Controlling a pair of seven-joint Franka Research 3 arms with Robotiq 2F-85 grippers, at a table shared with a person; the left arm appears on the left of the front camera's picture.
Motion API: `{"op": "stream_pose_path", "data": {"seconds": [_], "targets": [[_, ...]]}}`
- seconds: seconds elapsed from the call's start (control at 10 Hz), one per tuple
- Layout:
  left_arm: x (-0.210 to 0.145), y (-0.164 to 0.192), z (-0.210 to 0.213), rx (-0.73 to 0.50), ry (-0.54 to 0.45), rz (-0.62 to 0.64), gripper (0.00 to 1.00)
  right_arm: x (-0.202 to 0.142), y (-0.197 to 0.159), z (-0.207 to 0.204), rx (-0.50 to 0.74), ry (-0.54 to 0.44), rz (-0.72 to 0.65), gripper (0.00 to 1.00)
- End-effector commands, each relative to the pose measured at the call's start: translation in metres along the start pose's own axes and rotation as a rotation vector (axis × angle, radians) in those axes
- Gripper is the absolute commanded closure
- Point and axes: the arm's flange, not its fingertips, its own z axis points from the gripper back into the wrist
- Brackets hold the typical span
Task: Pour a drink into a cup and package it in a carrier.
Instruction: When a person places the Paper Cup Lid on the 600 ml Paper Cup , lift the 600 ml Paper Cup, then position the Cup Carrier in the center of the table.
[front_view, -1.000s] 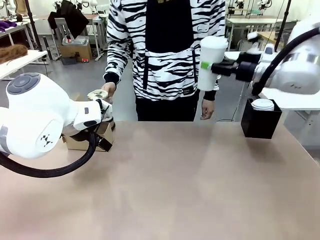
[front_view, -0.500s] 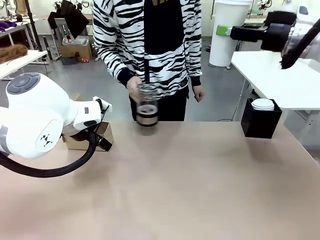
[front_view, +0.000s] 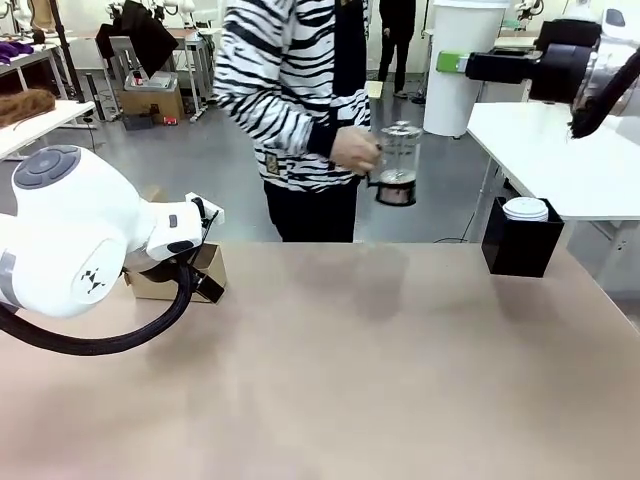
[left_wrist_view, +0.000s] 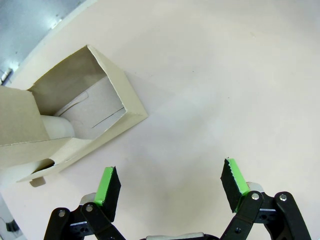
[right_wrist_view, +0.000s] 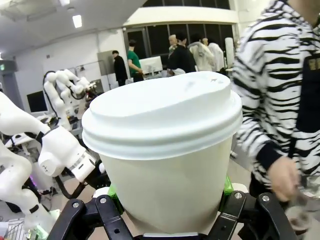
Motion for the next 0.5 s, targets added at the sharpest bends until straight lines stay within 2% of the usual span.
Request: {"op": "stream_pose_path", "data": {"seconds": [0.0, 0.4], "targets": [[-0.0004, 0.0002, 0.0002, -0.001, 0.0, 0.001, 0.0, 0.0044, -0.0013, -0.0042, 0.006, -0.021, 0.023, 0.2], [-0.0004, 0.0002, 0.0002, -0.001, 0.0, 0.001, 0.0, 0.0044, -0.0013, -0.0042, 0.006, -0.021, 0.023, 0.2]]}}
